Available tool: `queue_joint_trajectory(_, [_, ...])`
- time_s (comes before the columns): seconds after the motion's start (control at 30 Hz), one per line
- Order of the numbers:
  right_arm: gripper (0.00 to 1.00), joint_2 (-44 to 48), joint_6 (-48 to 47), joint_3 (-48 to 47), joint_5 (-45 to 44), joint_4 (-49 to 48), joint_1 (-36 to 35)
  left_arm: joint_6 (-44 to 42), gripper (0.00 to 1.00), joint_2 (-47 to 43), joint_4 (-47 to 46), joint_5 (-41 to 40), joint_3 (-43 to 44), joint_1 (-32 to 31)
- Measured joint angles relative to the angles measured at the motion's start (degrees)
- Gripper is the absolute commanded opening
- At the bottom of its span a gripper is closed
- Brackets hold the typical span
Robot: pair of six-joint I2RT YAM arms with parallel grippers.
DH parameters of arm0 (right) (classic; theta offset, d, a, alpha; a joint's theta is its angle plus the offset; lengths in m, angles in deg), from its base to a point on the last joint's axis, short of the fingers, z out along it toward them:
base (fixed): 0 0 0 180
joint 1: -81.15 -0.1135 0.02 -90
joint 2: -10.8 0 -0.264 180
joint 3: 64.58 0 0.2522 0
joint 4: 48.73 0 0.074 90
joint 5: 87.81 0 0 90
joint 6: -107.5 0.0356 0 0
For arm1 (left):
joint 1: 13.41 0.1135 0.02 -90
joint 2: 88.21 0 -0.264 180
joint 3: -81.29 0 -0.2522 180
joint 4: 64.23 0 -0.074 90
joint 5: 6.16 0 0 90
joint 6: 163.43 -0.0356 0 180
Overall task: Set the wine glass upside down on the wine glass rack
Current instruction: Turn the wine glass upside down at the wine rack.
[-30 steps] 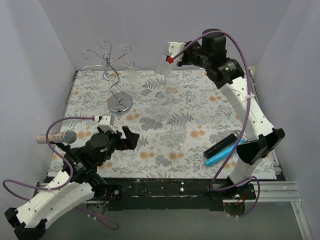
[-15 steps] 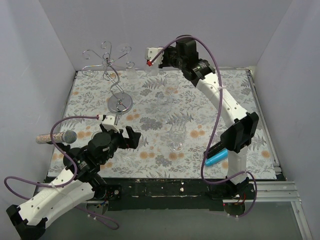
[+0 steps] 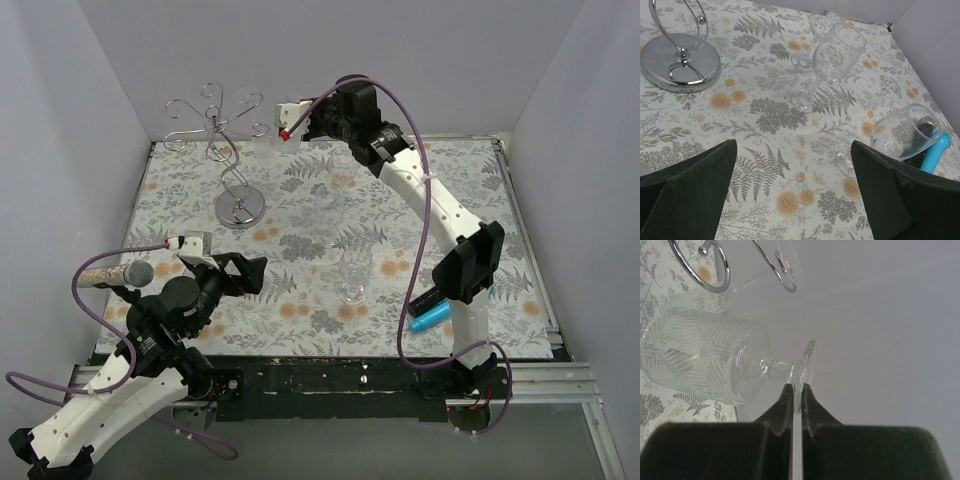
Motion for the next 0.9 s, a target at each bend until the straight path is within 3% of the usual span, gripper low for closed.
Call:
queue_joint_trajectory(0.4, [0.01,-6.95,-2.95,-2.45,-0.85,-2.40,-2.05,0.42,0.98,-4.37,0.07,-3.54,-0.09,0.00])
queue_joint_trajectory(0.9, [0.01,-7.50,-3.80,-2.58,-1.11,-5.86,-4.37,0.57,0.98,-5.11,0.07,-4.26,-0.09,0.00])
